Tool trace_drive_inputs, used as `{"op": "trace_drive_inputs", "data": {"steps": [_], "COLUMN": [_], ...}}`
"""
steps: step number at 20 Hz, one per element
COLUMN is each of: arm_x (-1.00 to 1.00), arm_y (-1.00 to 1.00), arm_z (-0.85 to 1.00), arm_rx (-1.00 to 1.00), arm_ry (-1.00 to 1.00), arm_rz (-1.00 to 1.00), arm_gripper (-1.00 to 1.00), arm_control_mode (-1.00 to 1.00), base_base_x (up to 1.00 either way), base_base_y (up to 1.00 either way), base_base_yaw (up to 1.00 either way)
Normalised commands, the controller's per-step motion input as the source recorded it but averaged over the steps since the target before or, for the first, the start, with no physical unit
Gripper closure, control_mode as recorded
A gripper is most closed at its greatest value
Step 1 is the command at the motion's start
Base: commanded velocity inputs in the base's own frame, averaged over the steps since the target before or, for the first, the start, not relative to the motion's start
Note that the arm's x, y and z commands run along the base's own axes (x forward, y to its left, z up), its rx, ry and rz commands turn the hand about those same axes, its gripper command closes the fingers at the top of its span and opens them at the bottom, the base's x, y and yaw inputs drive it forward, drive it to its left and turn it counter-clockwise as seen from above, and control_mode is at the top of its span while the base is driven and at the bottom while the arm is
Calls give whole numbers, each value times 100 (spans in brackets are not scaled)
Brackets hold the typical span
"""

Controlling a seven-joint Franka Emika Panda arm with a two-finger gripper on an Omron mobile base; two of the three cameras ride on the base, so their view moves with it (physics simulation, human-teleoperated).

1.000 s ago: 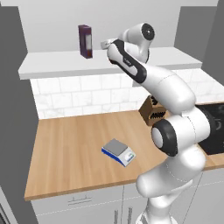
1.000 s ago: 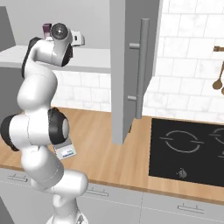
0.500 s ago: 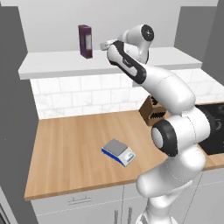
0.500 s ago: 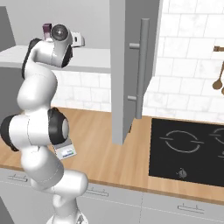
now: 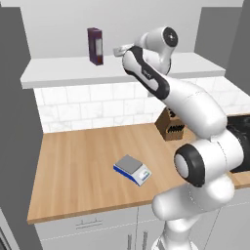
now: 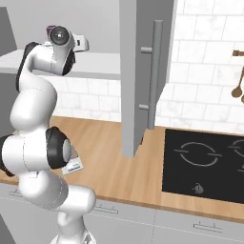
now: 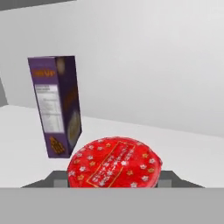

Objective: Pick the yogurt and place it on the digital scale for weighing, and close the cabinet.

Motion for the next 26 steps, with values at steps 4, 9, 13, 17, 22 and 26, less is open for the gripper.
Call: {"op": "trace_drive_inputs", "data": {"steps": [4, 9, 13, 17, 22, 26], "arm_x": [-95, -100, -100, -100, -84, -10], "arm_y": [0, 0, -9, -25, -11, 4], "arm_z": [0, 0, 0, -30, -100, -100], "arm_rx": [8, 12, 11, 2, 0, 0], "arm_ry": [-11, -11, 3, 18, 12, 0], "arm_rz": [0, 0, 0, 7, 35, 54], "arm_gripper": [100, 100, 100, 100, 100, 100], "arm_control_mode": [-100, -100, -100, -100, -100, -100], "base_base_x": [0, 0, 0, 0, 0, 0], "base_base_y": [0, 0, 0, 0, 0, 0], "base_base_yaw": [0, 0, 0, 0, 0, 0]}}
